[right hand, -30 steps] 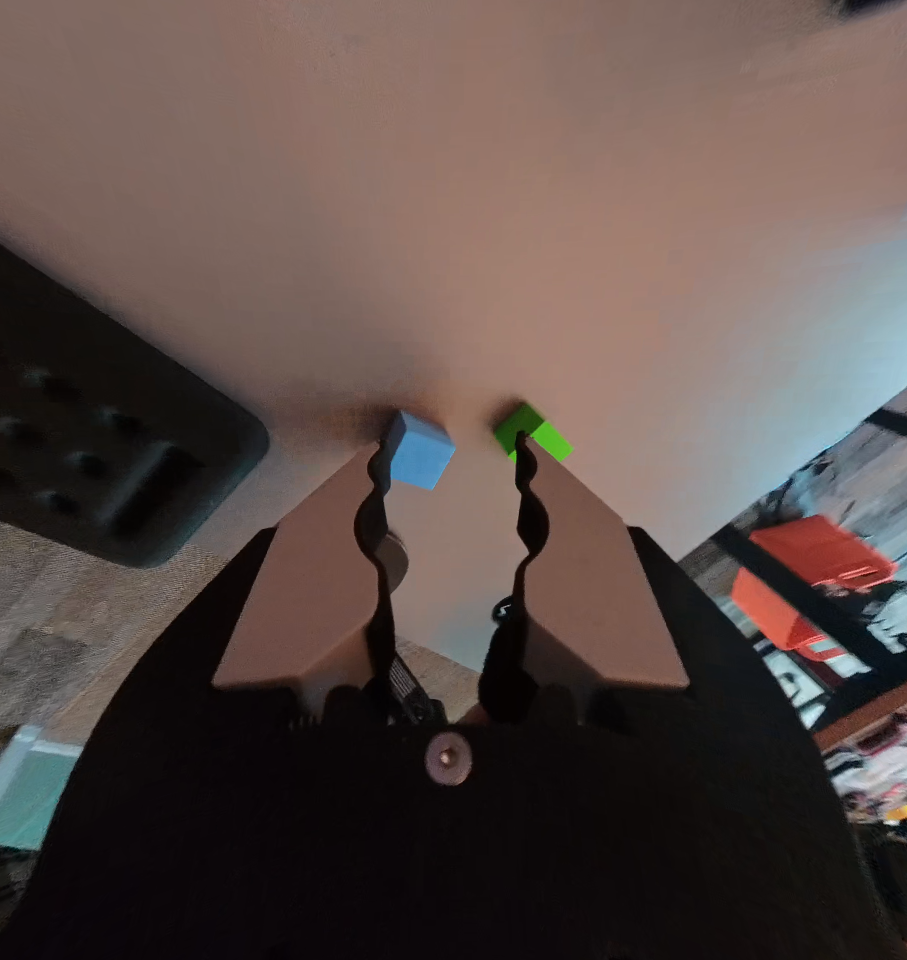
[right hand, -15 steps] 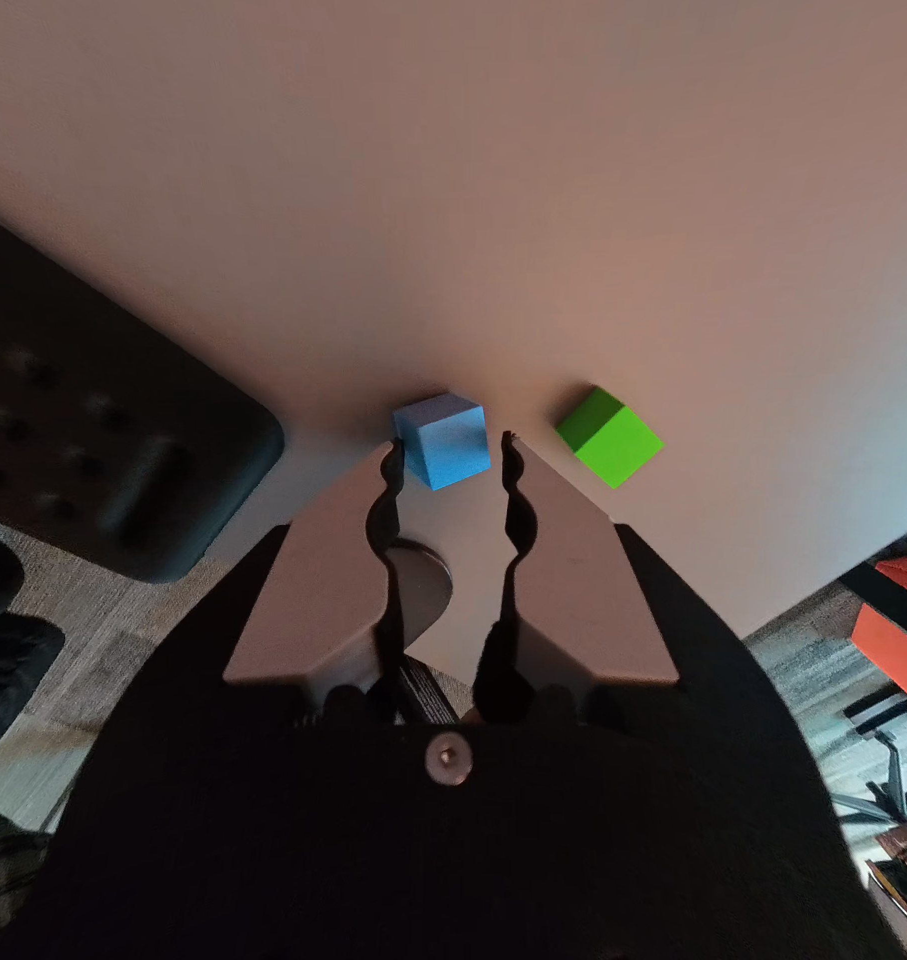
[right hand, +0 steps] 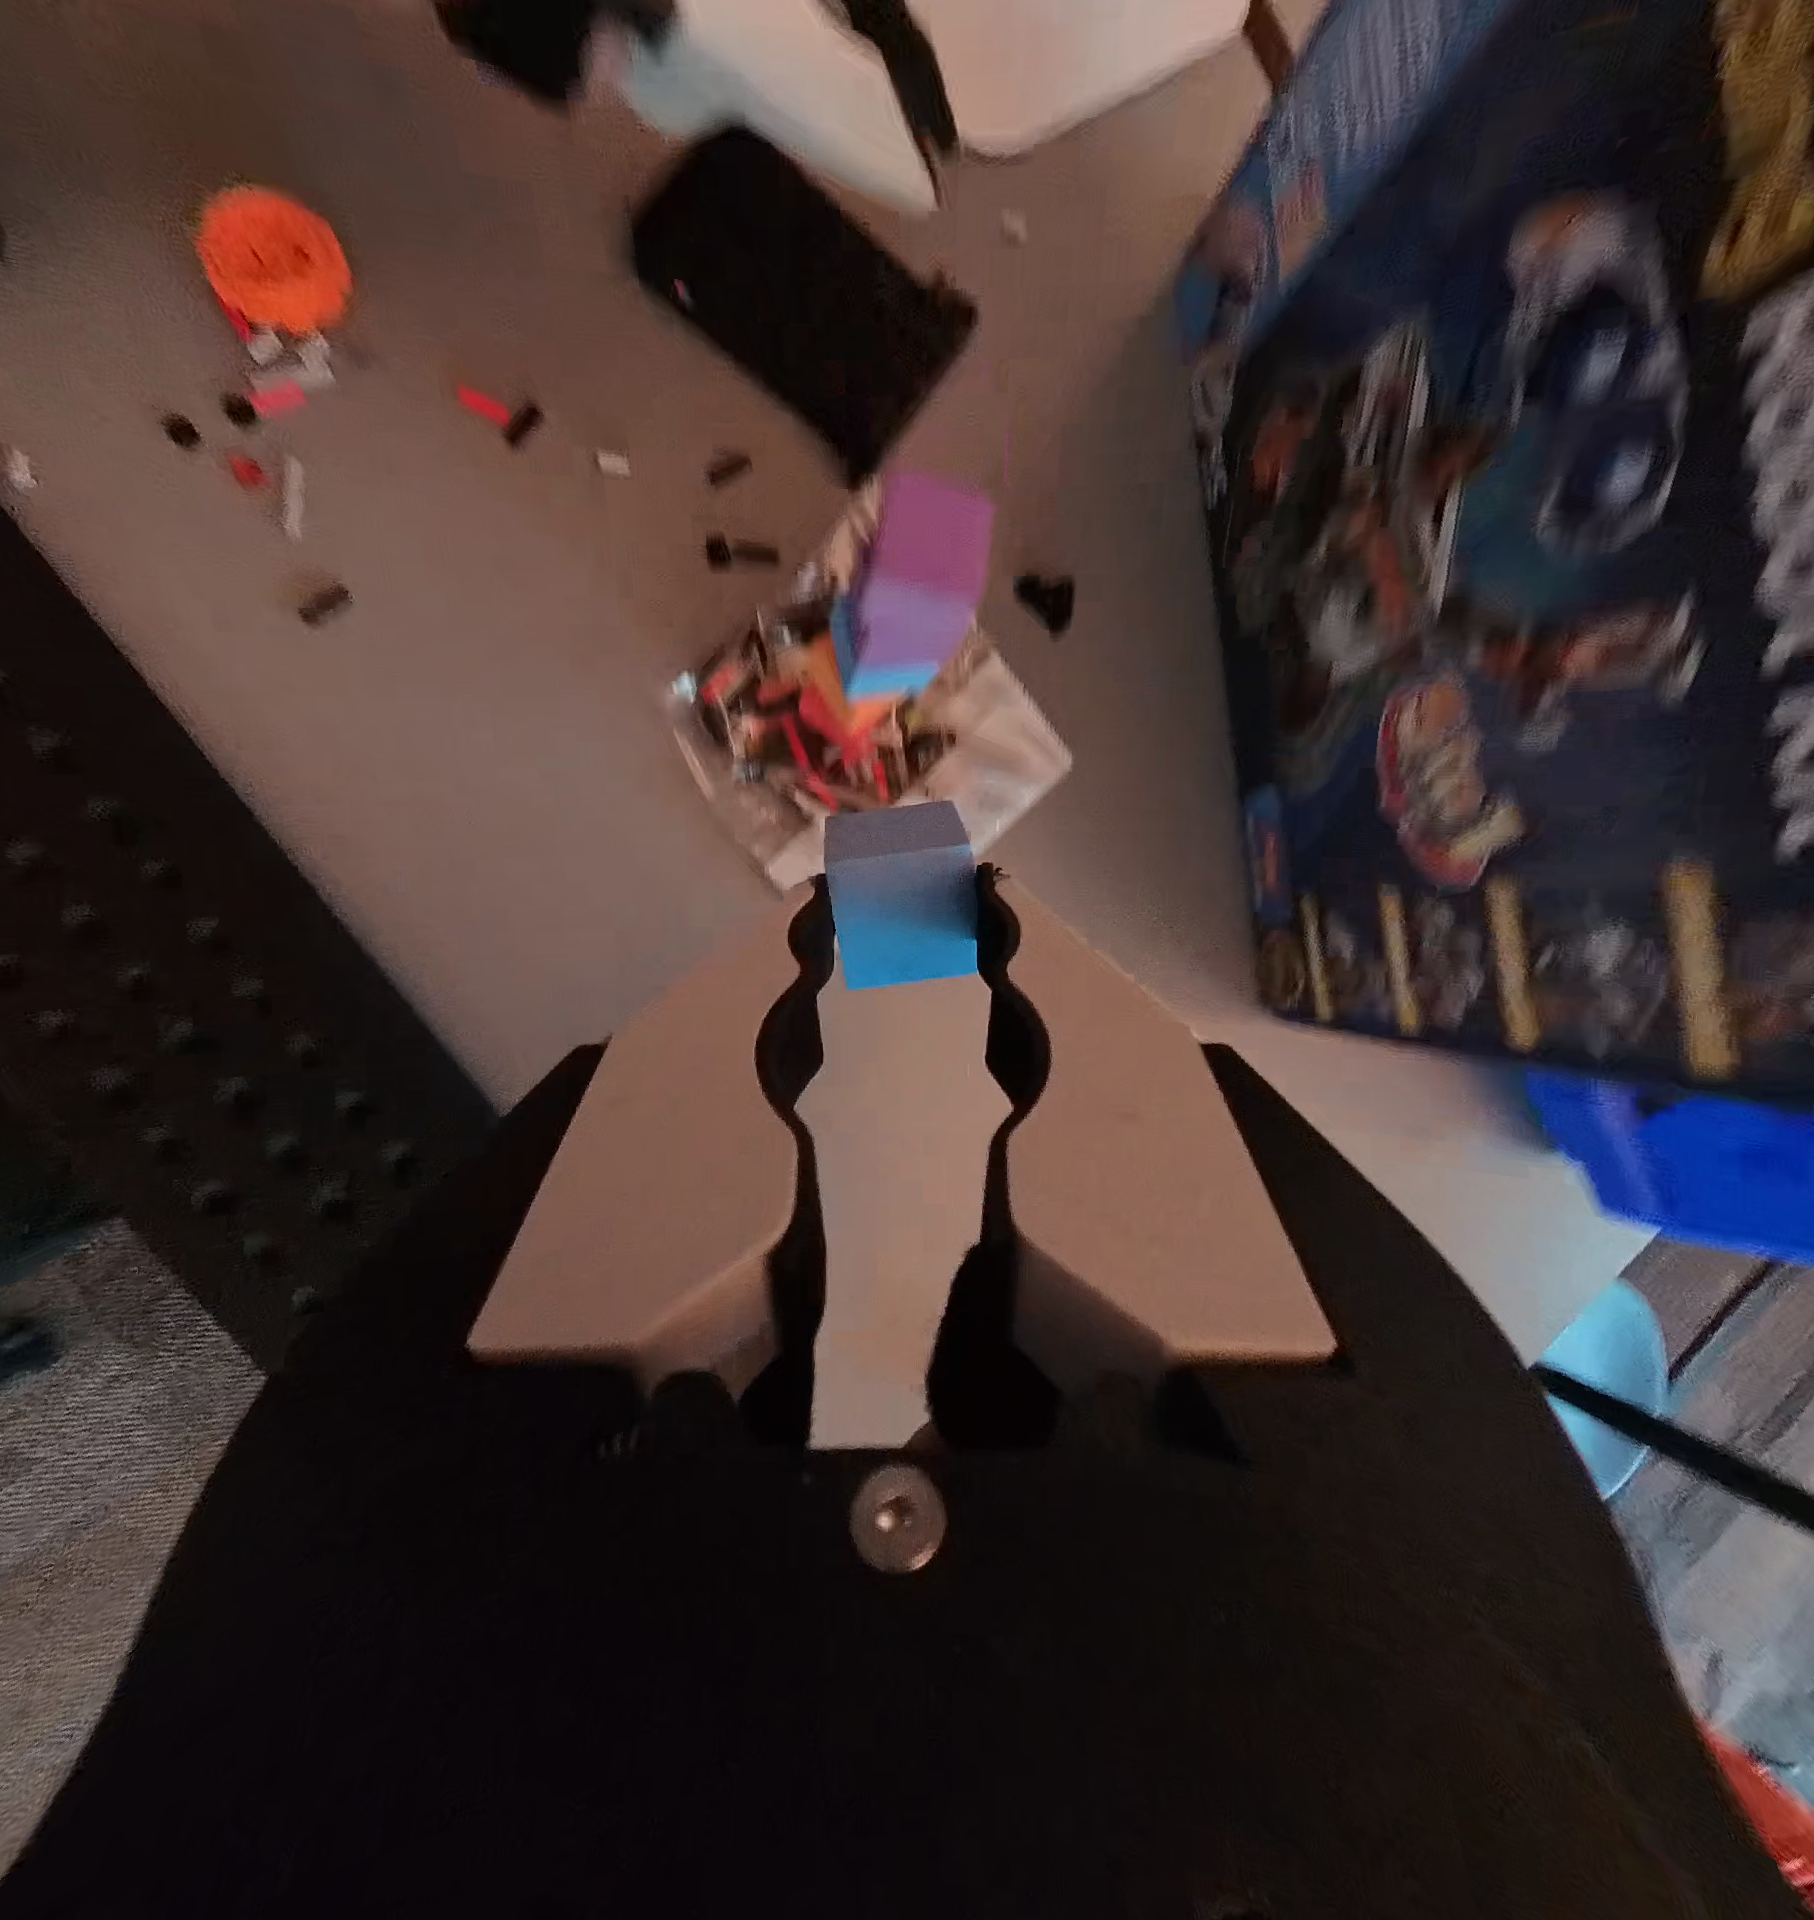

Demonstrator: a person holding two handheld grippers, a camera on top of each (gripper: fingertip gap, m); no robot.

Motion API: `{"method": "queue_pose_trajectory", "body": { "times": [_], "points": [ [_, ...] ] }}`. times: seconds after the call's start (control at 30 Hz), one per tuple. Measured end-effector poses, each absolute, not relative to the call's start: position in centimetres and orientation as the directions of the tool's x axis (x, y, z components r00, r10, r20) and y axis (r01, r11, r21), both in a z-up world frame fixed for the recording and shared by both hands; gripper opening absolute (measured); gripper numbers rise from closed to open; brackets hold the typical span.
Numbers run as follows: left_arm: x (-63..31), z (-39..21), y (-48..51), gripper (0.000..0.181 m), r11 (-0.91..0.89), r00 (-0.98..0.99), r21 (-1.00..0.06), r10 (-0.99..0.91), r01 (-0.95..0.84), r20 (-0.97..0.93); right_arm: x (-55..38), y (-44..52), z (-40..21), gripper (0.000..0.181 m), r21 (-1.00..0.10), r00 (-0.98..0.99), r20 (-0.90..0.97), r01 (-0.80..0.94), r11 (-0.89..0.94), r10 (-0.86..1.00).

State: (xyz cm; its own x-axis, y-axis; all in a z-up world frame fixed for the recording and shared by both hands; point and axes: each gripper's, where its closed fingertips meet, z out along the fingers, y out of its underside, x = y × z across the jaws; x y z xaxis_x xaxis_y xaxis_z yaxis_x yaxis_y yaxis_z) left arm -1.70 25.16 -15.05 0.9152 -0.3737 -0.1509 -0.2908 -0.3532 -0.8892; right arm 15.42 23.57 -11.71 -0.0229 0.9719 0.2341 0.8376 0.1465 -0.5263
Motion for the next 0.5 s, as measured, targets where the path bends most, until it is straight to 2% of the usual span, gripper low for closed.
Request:
{"method": "queue_pose_trajectory", "body": {
  "times": [0.17, 0.5],
  "points": [
    [-1.9, -14.9, 25.1, 0.007, -0.35, 0.917, -0.892, -0.37, -0.287, -0.15, 9.9, 23.2, -9.7, 0.026, -0.44, -0.141, 0.295, 0.858, 0.265, 0.945],
    [-2.0, -14.8, 25.2, 0.007, -0.349, 0.917, -0.894, -0.373, -0.283, -0.144, 7.6, 25.0, -12.5, 0.027, -0.262, -0.181, 0.298, 0.929, 0.263, 0.937]
  ]
}}
